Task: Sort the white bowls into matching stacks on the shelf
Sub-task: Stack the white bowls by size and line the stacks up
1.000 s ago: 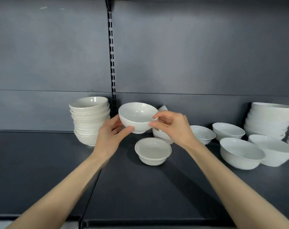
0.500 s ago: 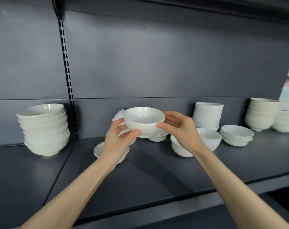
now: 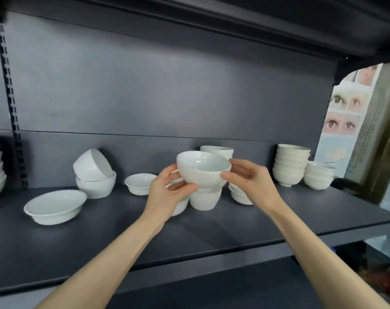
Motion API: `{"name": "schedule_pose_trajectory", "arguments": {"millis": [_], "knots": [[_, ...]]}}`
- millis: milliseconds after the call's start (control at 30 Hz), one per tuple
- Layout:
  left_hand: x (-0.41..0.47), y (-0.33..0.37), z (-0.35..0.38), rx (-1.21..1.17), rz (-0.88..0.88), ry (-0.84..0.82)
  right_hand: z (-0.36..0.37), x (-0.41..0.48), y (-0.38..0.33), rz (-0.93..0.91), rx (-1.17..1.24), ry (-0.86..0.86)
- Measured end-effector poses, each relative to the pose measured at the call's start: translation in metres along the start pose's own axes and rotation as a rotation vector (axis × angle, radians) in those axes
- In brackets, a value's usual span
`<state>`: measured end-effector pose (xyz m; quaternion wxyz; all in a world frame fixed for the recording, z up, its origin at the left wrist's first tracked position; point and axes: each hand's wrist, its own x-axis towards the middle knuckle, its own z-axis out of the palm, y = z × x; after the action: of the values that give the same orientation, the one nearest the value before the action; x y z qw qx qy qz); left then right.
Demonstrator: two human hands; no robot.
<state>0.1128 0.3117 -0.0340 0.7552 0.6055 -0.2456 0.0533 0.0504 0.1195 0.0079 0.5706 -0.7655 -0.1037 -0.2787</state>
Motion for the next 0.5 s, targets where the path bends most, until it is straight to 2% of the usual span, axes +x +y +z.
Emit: {"name": "schedule_pose_trajectory", "arguments": {"millis": [233,500], "knots": [[0.026,-0.011,0.068,-0.008,-0.001,0.047,-0.068,0.024,0.017,0.016,-0.036,-0.012],[0.089,-0.025,0.093,0.025,0.051,0.077,-0.091,0.088,0.046,-0.028,-0.018,-0.026]]}}
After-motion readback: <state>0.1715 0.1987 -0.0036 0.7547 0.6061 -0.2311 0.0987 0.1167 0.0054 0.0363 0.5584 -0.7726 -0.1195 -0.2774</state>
